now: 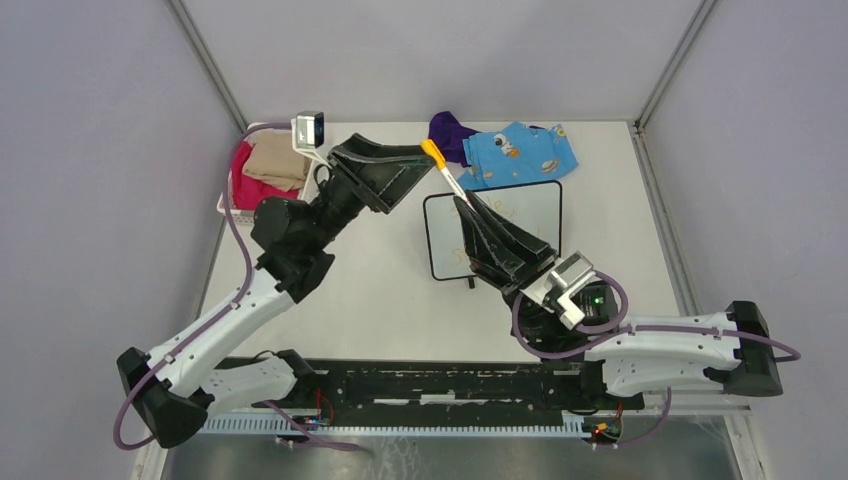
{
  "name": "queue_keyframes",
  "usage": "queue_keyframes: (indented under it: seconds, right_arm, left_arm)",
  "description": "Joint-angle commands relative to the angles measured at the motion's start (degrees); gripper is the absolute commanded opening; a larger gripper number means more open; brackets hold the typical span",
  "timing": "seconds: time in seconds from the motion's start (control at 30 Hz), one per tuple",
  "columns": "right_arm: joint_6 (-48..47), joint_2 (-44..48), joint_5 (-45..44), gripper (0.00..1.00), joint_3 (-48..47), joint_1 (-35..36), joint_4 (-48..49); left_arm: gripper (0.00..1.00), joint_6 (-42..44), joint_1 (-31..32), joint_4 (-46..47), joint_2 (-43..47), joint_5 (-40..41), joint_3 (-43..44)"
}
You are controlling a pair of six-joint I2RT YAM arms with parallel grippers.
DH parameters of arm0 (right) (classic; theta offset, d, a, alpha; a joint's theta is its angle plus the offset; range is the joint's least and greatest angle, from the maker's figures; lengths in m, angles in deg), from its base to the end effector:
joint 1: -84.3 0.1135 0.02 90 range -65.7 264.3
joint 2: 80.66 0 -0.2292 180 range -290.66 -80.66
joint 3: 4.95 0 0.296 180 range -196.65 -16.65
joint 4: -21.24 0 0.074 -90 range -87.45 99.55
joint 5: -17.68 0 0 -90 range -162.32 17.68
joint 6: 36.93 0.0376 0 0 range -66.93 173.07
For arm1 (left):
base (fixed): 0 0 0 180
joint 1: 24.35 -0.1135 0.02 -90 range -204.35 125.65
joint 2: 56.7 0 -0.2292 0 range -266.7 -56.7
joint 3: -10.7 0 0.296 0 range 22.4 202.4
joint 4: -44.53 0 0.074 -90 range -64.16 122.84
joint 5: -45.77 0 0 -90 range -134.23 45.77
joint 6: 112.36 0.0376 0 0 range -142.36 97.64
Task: Write a sentence on the whiteboard
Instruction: Close the whiteboard marker at the center of the board.
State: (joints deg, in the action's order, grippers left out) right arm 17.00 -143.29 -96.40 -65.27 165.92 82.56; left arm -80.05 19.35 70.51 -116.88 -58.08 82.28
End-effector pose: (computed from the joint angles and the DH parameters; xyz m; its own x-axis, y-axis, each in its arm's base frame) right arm 0.0540 0.2611 0.3980 0.6148 0.4848 -0.6221 -0.6318 0.7749 -0.0204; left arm 0.1991 -0.2027 0.4379 -0.4486 -0.7064 -0.5476 0.8030 -0.0495 -0.5939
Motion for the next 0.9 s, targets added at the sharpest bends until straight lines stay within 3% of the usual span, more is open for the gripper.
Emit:
queue_keyframes:
  seconds: [0.0,0.1,0.27,0.43,0.73,0.87]
  right_arm:
    - [1.77,1.23,1.91,0.0,0.11,0.0,-0.7]
    - [1.66,1.28,1.75,0.0,0.24,-0.03,-0.77]
    - [0.97,1.08,0.84,0.0,0.28,-0.06,-0.38]
    - [0.34,0.65,0.22,0.0,0.28,-0.01,0.21]
    - [-2.09,-1.39,-1.95,0.0,-0.22,-0.09,2.6]
    - [-2.42,-2.54,-2.41,0.0,-1.18,-0.07,3.27]
  left_arm:
    - [0.79,-5.9,-3.13,5.52,-0.94,-3.77,2.79]
    - [0.66,-8.91,-3.62,10.31,-2.42,-5.65,2.29]
    - [0.61,-10.68,-3.67,14.14,-3.66,-7.87,2.04]
    - [0.38,-11.11,-3.62,15.16,-3.86,-8.63,1.43]
    - [0.15,-10.68,-2.88,11.56,-4.12,-9.66,0.55]
    - [0.02,-8.13,0.57,8.51,-5.06,-9.99,1.05]
